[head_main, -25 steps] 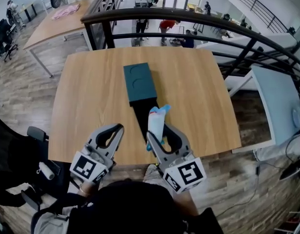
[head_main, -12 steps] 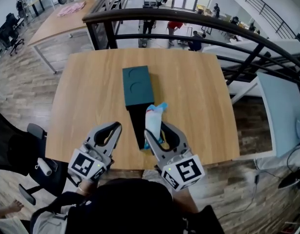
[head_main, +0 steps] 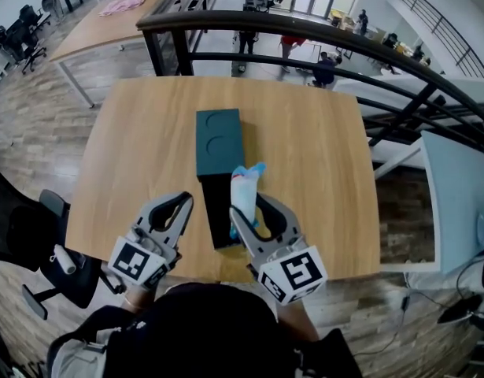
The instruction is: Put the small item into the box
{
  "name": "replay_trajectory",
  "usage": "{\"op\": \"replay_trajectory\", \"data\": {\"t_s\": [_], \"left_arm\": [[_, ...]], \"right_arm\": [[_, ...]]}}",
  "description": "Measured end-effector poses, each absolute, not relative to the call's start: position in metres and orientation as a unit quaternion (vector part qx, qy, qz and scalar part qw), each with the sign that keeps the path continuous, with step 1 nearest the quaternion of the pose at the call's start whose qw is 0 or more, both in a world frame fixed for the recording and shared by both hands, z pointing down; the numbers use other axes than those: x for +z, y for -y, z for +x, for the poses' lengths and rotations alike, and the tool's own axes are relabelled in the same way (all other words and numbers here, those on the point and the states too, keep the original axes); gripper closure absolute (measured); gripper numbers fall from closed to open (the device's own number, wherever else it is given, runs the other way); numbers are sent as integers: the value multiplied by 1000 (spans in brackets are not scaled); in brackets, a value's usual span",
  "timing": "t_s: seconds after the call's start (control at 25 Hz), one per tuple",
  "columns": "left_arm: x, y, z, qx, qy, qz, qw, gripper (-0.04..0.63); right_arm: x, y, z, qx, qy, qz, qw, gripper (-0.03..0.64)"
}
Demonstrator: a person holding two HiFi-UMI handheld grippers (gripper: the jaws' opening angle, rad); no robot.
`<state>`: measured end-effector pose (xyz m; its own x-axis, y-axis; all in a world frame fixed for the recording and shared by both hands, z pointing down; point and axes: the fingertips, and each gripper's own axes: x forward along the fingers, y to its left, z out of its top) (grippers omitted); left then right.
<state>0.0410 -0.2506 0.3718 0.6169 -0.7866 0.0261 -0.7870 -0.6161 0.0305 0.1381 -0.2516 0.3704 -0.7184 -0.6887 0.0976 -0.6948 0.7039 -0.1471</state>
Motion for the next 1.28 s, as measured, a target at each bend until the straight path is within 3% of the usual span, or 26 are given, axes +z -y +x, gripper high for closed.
{"op": "replay_trajectory", "data": {"t_s": [0.4, 0.88, 1.28], "left_arm": [[380, 268, 45, 4, 438, 899, 23, 569], [391, 282, 3, 11, 431, 902, 30, 569], [409, 298, -3, 16, 414, 909, 45, 569]], "right_arm": [[389, 268, 136, 98, 926, 363, 37, 428], [403, 279, 101, 121, 915, 382, 47, 428], [439, 298, 97, 136, 899, 404, 96, 428]]}}
